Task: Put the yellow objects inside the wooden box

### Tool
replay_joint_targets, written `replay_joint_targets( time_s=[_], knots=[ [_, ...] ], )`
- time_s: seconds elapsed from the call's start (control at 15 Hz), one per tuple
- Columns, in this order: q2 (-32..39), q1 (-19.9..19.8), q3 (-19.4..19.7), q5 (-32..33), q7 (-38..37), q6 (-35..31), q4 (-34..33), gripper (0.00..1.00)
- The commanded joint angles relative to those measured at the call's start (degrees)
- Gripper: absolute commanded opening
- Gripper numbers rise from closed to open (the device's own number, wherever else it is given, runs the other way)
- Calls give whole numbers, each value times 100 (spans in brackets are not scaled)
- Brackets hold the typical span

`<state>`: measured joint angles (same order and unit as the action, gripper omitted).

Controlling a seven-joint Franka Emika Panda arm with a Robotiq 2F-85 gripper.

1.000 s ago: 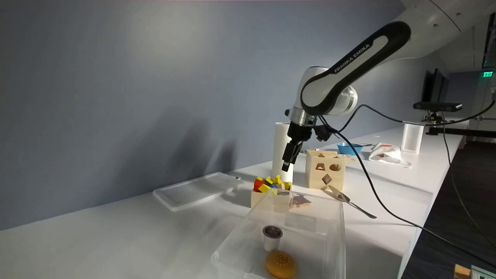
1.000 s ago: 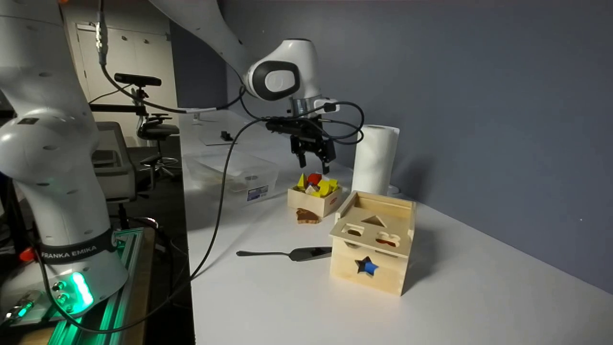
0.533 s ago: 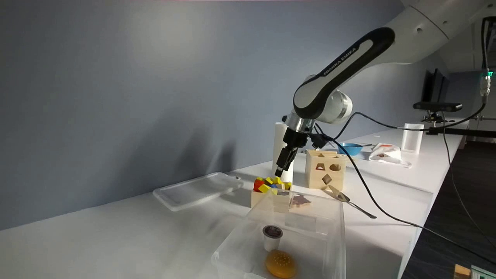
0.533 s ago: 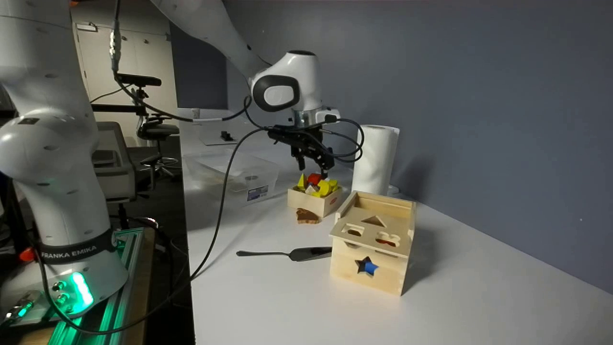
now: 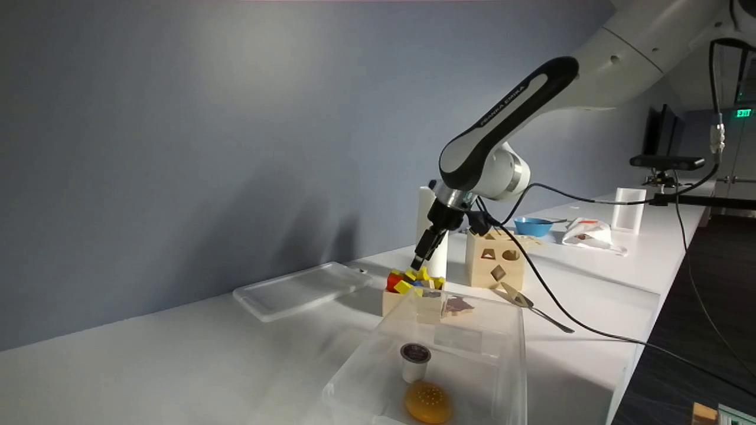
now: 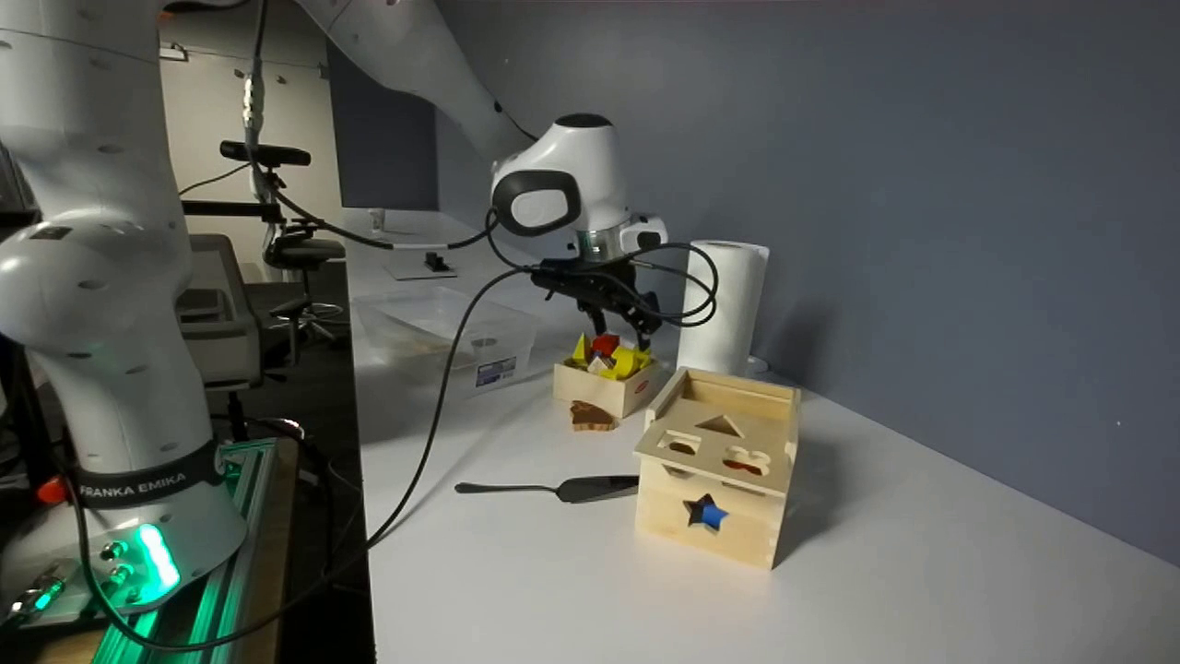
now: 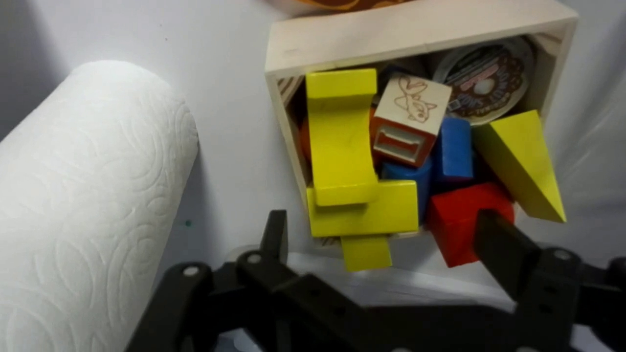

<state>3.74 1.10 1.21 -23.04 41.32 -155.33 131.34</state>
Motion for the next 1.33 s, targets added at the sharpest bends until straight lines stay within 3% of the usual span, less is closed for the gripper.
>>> replay_joint_targets(
  time_s=[0.0, 0.13, 0.4, 0.6, 0.8, 1.0, 1.13, 1.27],
  knots=[
    [174, -195, -170, -209, 348, -85, -133, 76],
    [185, -244, -191, -155, 356, -25, -146, 62],
    [175, -306, -209, -79, 346, -32, -137, 67],
    [196, -333, -218, -99, 407, -23, -135, 63],
    [232, -355, -226, -61, 486, -43, -133, 50],
    [258, -380, -241, -109, 589, -29, -137, 51],
    [253, -387, -263, -155, 686, -27, -132, 26],
    [124, -381, -269, -127, 654, 56, -96, 13]
  ],
)
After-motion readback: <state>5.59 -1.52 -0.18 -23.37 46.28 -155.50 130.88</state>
